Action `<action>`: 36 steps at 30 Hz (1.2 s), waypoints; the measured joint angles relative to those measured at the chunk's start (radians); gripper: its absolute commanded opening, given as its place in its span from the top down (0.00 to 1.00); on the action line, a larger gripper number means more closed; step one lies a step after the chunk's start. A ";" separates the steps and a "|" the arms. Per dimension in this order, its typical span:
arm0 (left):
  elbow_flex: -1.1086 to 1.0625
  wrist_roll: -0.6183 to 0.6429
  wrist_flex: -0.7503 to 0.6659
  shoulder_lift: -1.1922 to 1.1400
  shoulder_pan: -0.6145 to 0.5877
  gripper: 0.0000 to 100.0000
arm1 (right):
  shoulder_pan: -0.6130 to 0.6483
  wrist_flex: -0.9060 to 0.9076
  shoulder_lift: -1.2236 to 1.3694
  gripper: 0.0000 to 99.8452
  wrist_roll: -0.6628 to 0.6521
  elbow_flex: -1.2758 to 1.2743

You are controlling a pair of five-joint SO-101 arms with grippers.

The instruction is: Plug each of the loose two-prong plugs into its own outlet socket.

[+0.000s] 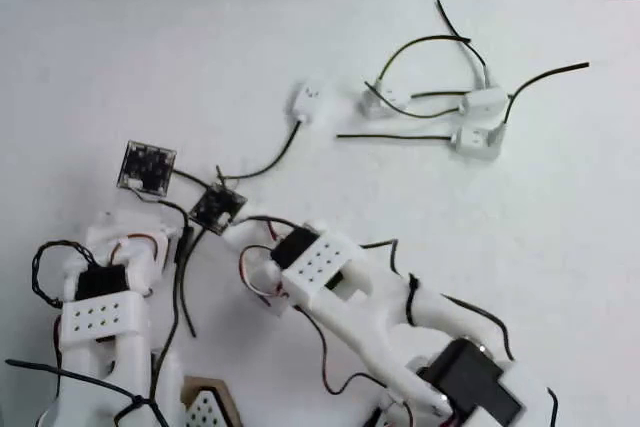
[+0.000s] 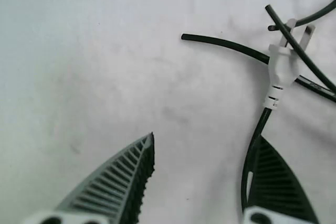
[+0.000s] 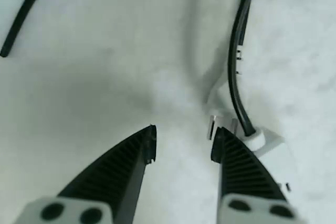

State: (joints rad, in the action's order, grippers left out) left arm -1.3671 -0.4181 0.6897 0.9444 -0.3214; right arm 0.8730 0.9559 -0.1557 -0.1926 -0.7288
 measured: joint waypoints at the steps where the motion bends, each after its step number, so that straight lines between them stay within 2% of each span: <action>1: 0.000 0.000 0.000 0.000 0.000 0.71 | 0.000 0.000 0.006 0.83 0.000 0.009; 15: 0.000 0.000 0.000 0.000 -0.002 0.71 | -0.089 0.000 0.250 0.83 0.002 0.249; 36: 0.000 0.000 0.000 0.000 -0.002 0.71 | -0.140 -0.077 0.276 0.83 -0.005 0.279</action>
State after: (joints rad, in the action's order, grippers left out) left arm -1.3671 -0.4181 0.6897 0.9444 -0.3230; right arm 0.7334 0.8792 0.1204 -0.1972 -0.4496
